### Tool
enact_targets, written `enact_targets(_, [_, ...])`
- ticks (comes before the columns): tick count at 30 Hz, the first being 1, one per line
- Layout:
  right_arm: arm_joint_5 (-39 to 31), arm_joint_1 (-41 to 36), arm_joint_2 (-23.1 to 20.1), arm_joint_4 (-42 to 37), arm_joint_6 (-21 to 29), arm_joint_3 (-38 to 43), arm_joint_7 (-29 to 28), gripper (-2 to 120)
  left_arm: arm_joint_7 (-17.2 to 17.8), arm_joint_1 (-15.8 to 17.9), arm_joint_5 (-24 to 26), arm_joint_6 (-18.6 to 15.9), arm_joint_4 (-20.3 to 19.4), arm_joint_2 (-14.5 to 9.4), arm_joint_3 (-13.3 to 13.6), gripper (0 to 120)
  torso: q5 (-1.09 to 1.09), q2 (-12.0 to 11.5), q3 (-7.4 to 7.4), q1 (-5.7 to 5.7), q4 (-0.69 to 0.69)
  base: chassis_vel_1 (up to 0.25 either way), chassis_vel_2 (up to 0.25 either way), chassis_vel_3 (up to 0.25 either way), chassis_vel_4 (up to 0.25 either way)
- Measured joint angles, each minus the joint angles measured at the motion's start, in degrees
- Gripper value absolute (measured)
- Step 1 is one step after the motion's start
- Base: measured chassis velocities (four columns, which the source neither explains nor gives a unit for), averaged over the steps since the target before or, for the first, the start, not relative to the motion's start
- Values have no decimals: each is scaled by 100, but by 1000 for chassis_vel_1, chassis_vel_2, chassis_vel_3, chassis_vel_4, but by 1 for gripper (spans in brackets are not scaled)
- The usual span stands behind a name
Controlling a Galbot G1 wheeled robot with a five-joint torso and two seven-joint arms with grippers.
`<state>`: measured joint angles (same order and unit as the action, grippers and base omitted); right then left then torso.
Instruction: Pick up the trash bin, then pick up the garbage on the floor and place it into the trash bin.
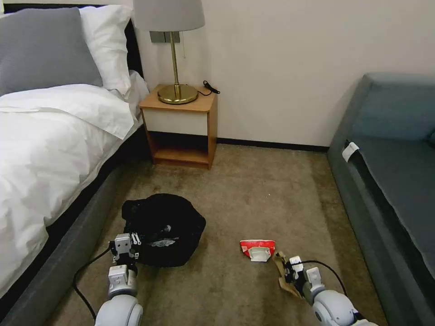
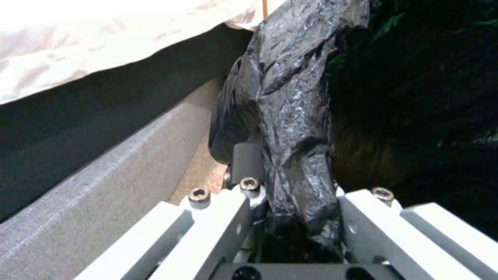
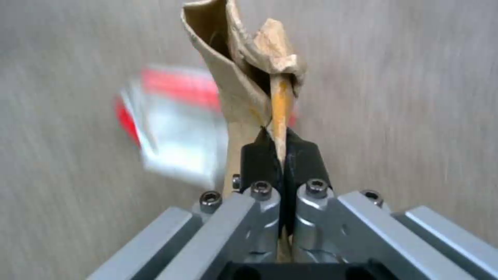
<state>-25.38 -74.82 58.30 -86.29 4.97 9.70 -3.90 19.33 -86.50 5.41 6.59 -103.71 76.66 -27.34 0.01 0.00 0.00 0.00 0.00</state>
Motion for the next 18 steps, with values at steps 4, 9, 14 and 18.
enact_targets(4, [-41,-48,150,-255,-604,86,24,0,5,-108,-1,26,-70,18,33,3,0,0,0,0,0,0,0,0,0])
enact_targets(9, [-76,-51,415,-609,-1430,128,120,0,9,-276,69,-37,-283,27,116,3,-2,0,0,0,0,0,0,0,0])
enact_targets(14, [-261,167,911,-638,-2316,146,598,0,14,-378,174,-82,-405,66,226,3,-1,0,0,0,1,0,0,0,0])
enact_targets(18, [-501,252,1155,-859,-2494,167,1011,0,32,-449,125,-77,-442,127,281,3,-1,0,0,0,1,0,0,0,0])
